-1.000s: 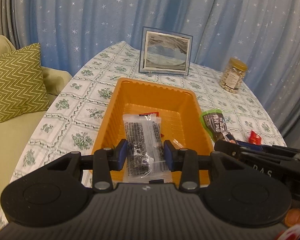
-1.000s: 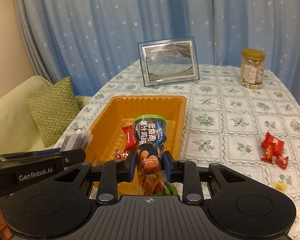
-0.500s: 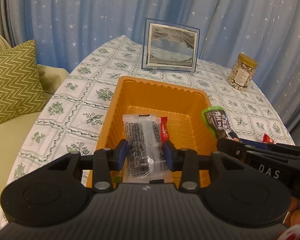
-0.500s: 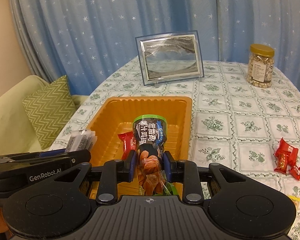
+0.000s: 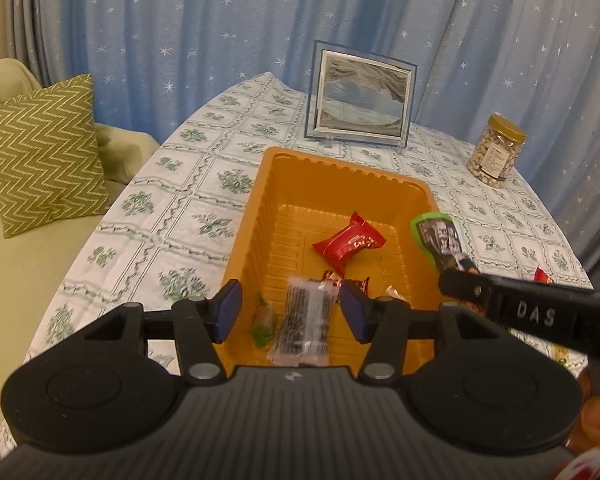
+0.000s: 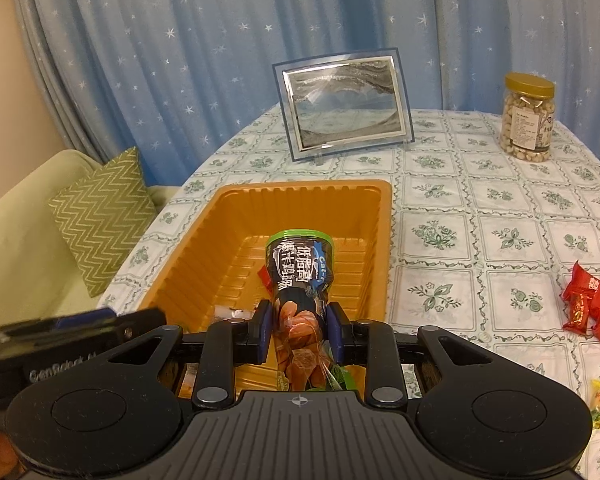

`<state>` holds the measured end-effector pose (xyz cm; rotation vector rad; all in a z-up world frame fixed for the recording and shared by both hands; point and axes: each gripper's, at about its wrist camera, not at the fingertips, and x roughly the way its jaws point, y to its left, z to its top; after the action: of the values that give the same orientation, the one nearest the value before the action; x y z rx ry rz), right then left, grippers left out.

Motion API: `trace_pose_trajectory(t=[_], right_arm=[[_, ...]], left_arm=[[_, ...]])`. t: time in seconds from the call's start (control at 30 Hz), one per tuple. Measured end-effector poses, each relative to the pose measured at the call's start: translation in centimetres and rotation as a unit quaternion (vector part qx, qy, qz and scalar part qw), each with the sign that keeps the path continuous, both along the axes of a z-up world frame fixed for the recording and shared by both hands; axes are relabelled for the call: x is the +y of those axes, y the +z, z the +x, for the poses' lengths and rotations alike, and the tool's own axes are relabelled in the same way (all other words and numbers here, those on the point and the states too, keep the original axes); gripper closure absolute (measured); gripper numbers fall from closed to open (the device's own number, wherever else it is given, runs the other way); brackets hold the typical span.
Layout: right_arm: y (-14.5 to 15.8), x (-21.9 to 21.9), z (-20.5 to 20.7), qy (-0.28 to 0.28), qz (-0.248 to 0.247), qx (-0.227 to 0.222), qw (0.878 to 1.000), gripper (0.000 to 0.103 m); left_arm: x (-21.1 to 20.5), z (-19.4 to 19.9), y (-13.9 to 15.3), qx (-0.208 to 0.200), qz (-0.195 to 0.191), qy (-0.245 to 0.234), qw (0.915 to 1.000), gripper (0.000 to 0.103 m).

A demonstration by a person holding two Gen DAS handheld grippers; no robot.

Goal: Organize snacks
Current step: 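Carry both packets over the orange tray and open both tools to drop them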

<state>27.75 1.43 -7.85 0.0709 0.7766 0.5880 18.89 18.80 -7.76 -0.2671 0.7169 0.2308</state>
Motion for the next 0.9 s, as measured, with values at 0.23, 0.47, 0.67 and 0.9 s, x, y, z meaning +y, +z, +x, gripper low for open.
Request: trace_pose_trajectory(t=[0.23,0.47,0.67,0.9], right_arm=[[0.5,0.2,0.2,0.011,0.035,-0.010,0.999,0.073],[1.0,-2.0,-0.7,-0.013,0.041,-0.016,0.999,0.045],[1.3,-5.0,-3.0,-0.049,0.037,-0.004,0.998,0.045],[2.5,-7.2,-6.8,-0.064,0.024,-0.012,0.998,0.045]], left_arm=[[0.6,-1.4,0.0,0.002,-0.006,0.011,0.9999,0.051],[0.5,-3.0,0.5,-0.002,-0.010,0.017,0.9998,0.051],[-0.6,-4.8,1.1,-0.004,-0.010,0.013,0.9999,0.049],[-2.8,-7.2,2.4,-0.008,0.001,0.002,1.0000,0.044]])
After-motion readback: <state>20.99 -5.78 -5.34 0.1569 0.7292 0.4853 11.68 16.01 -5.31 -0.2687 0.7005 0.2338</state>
